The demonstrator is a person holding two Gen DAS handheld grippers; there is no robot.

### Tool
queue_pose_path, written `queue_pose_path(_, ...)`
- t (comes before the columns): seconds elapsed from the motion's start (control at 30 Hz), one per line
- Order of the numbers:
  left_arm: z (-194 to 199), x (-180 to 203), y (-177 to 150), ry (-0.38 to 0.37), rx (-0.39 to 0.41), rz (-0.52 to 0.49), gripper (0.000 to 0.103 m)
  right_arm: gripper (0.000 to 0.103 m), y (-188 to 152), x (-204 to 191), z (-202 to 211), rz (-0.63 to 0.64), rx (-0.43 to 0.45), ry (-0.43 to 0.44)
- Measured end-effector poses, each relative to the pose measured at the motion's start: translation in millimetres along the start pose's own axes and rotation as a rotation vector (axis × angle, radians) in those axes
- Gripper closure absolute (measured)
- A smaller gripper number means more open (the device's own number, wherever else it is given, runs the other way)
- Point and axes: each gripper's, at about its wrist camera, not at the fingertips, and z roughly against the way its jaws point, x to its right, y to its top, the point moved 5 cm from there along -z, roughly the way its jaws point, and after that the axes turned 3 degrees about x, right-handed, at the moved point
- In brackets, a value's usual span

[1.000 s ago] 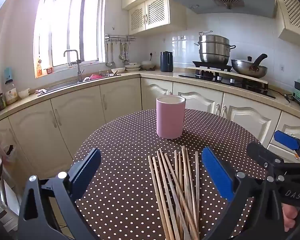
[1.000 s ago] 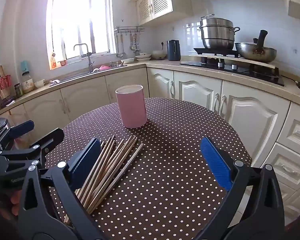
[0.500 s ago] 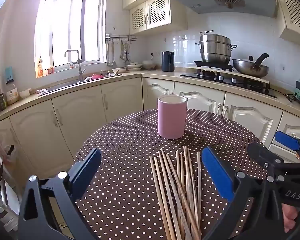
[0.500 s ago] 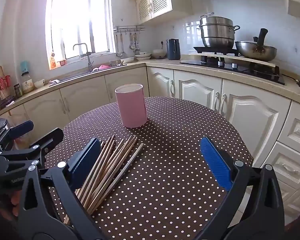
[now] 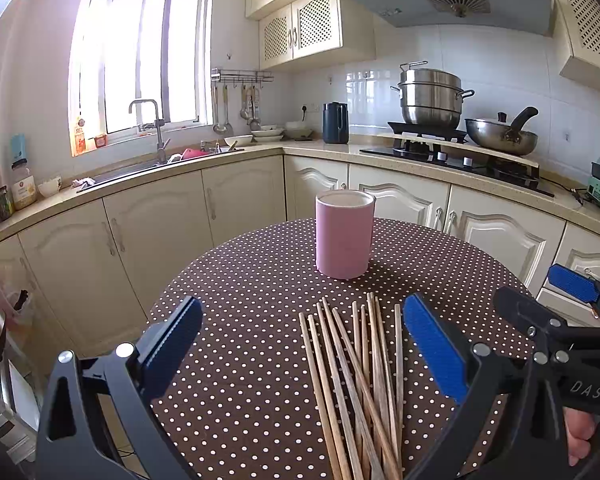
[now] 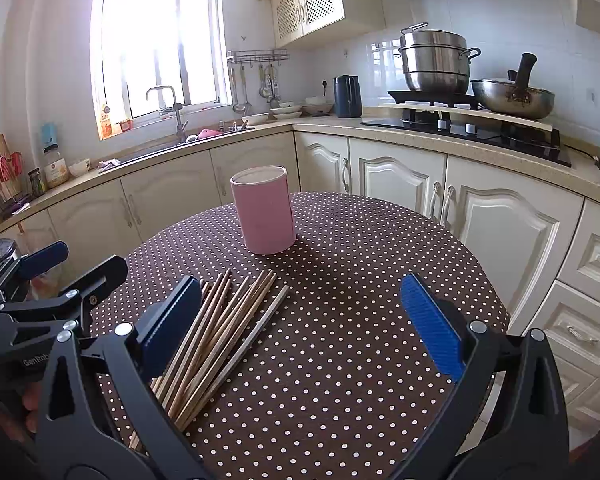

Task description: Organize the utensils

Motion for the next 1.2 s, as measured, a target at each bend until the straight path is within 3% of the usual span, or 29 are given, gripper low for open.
queue_pose_path(1.2, 0.2, 4.4, 0.5, 0.0, 0.003, -0.004, 0.004, 0.006, -2.4, 0.6, -2.2, -0.006, -0.01, 0.002)
